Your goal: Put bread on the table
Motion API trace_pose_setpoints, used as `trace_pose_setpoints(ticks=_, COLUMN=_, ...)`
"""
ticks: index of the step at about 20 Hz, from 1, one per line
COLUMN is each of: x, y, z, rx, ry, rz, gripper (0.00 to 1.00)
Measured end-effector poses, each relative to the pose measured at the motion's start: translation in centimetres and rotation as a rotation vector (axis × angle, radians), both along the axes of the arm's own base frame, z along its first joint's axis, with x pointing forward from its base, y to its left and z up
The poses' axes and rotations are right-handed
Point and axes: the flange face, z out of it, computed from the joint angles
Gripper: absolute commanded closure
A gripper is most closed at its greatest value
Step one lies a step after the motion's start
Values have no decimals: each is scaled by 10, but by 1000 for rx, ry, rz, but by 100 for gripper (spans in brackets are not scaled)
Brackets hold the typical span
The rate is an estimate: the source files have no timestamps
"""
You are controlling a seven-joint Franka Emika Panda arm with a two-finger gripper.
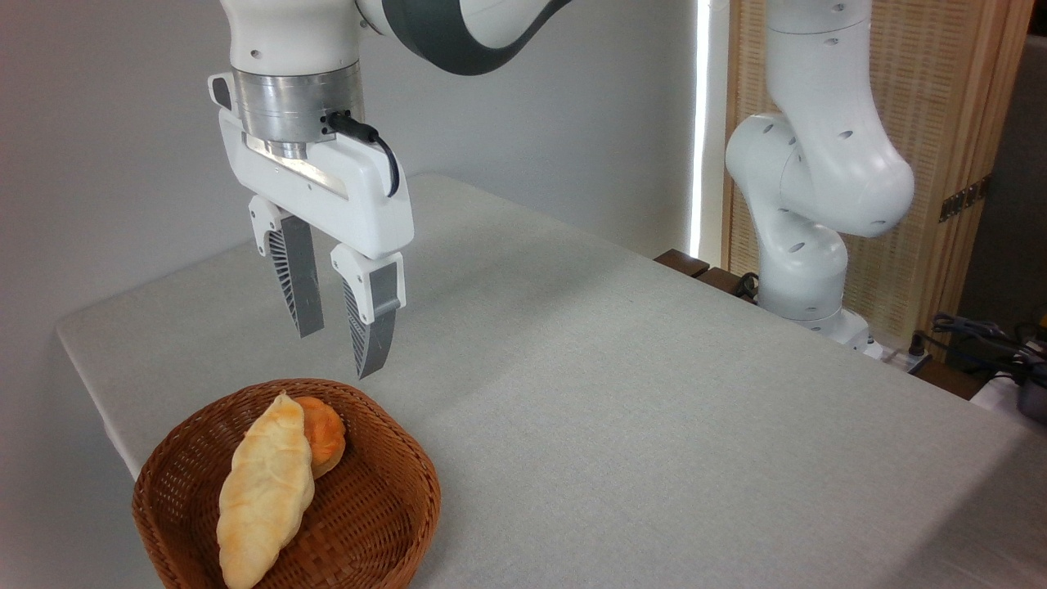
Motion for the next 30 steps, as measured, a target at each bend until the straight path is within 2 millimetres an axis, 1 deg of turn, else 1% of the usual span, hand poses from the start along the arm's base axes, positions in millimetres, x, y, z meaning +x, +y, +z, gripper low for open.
trace_pose_setpoints(ticks=2, x=0, y=1, z=0, rx=0, ry=0, rz=2, gripper=0)
trace_pose_setpoints(ticks=6, x=1, y=11, z=0, rx=2, ry=0, rz=18, gripper=0)
trace_pose_setpoints(ticks=30, x=1, y=11, z=0, rx=2, ry=0, rz=18, gripper=0)
